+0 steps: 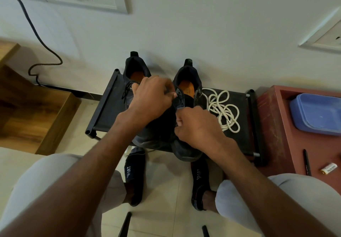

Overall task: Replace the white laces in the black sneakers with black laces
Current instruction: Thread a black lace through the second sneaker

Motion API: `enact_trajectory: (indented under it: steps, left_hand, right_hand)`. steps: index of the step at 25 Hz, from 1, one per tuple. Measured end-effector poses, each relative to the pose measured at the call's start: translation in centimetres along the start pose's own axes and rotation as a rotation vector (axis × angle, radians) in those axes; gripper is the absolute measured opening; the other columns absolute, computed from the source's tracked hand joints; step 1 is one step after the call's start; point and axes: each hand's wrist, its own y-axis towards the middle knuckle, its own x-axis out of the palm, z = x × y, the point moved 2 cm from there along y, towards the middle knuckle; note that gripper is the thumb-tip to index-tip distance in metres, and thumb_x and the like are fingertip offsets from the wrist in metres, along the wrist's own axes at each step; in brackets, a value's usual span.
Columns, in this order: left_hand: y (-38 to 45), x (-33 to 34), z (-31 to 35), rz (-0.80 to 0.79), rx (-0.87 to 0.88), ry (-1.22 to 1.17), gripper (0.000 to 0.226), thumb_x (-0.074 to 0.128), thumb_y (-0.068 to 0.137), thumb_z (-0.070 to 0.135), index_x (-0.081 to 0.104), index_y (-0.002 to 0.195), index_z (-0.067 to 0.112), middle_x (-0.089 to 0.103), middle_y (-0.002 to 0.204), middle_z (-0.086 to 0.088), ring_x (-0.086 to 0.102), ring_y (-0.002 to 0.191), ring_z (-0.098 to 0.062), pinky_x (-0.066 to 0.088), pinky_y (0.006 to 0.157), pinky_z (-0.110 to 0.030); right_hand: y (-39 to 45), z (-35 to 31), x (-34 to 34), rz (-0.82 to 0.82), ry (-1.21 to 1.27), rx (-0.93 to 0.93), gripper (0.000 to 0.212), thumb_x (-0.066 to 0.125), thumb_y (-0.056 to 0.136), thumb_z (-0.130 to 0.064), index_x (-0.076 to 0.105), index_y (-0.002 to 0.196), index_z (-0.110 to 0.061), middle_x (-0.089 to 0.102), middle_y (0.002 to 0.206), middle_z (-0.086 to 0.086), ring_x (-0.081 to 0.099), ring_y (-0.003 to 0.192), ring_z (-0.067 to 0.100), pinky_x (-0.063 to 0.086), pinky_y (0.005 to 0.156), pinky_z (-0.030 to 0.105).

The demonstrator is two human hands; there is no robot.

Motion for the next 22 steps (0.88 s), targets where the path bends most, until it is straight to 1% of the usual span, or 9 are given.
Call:
enact_trajectory:
  steps: [3,5,7,10,12,14,18,20,22]
  left_hand:
    - [0.1,-0.6,0.9,0.037,0.060,-0.395,0.012,0.064,0.100,0.028,0.074,0.105,0.023,0.073,0.090,0.009,0.069,0.092,-0.011,0.056,0.091,-0.047]
    - [-0.1,-1.0,2.0,-0.036,0.039,-0.740,0.021,0.056,0.106,0.024,0.072,0.115,0.013,0.077,0.097,-0.003,0.074,0.091,-0.015,0.060,0.083,-0.033]
    - [-0.5,-1.1,3.2,-0.186,0.035,-0.892,0.032,0.050,0.109,0.030,0.068,0.119,0.006,0.075,0.096,-0.009,0.070,0.081,-0.016,0.053,0.068,-0.023]
    - [-0.9,-0.9,3.9,-0.359,0.053,-0.894,0.043,0.051,0.107,0.045,0.067,0.099,0.006,0.064,0.080,-0.005,0.049,0.066,-0.014,0.034,0.057,-0.025]
    - [-0.8,-1.3,3.1,-0.360,0.010,-0.893,0.041,0.060,0.103,0.043,0.066,0.084,0.007,0.053,0.063,0.004,0.037,0.058,-0.013,0.028,0.054,-0.026]
    - [-0.7,-1.8,2.0,-0.378,-0.012,-0.851,0.041,0.066,0.098,0.043,0.064,0.074,0.010,0.049,0.062,0.000,0.035,0.059,-0.015,0.028,0.055,-0.027]
    - [-1.2,-2.2,2.0,-0.283,0.063,-0.885,0.030,0.056,0.105,0.039,0.070,0.113,0.013,0.075,0.101,-0.003,0.057,0.083,-0.016,0.037,0.062,-0.028]
    - [-1.4,-2.0,3.1,-0.266,0.153,-0.918,0.029,0.052,0.108,0.032,0.068,0.119,0.011,0.073,0.094,-0.003,0.058,0.078,-0.013,0.037,0.061,-0.025]
    - [-1.4,-2.1,3.3,-0.288,0.178,-0.866,0.022,0.060,0.104,0.023,0.072,0.107,0.005,0.071,0.083,0.002,0.060,0.071,-0.005,0.043,0.065,-0.017]
  right_hand:
    - [0.2,0.5,-1.6,0.000,0.460,0.114,0.019,0.075,0.079,-0.016,0.062,0.088,-0.025,0.071,0.077,-0.001,0.071,0.076,0.021,0.060,0.071,0.038]
    - [0.2,0.8,-3.1,-0.062,0.872,0.178,0.015,0.075,0.085,-0.010,0.062,0.092,-0.014,0.073,0.074,0.005,0.074,0.078,0.021,0.058,0.069,0.029]
    - [-0.4,1.3,-5.4,-0.031,1.126,0.145,0.007,0.069,0.096,-0.012,0.063,0.100,-0.012,0.063,0.069,0.004,0.071,0.072,0.022,0.051,0.068,0.030]
    - [-1.2,3.1,-8.0,-0.024,1.389,0.047,0.011,0.061,0.101,-0.013,0.064,0.111,-0.011,0.057,0.070,0.003,0.059,0.062,0.018,0.050,0.065,0.030]
    - [-1.4,4.2,-8.7,-0.008,1.450,0.015,0.008,0.061,0.100,-0.013,0.065,0.106,-0.014,0.056,0.072,0.001,0.054,0.061,0.015,0.049,0.063,0.028]
    - [-1.1,5.2,-9.1,0.058,1.482,0.018,0.006,0.063,0.099,-0.013,0.065,0.101,-0.018,0.054,0.074,-0.002,0.048,0.058,0.011,0.044,0.063,0.028]
    - [-0.8,4.8,-8.7,-0.063,1.406,-0.068,0.007,0.065,0.096,-0.014,0.064,0.103,-0.016,0.059,0.078,0.003,0.045,0.054,0.012,0.040,0.057,0.028]
    - [-0.7,4.5,-8.4,-0.160,1.349,-0.109,0.012,0.067,0.096,-0.016,0.064,0.107,-0.015,0.061,0.079,0.006,0.052,0.063,0.019,0.045,0.057,0.026]
    - [-0.4,5.2,-8.7,-0.102,1.374,-0.075,0.012,0.069,0.094,-0.019,0.066,0.105,-0.016,0.059,0.076,0.003,0.051,0.065,0.018,0.046,0.060,0.026]
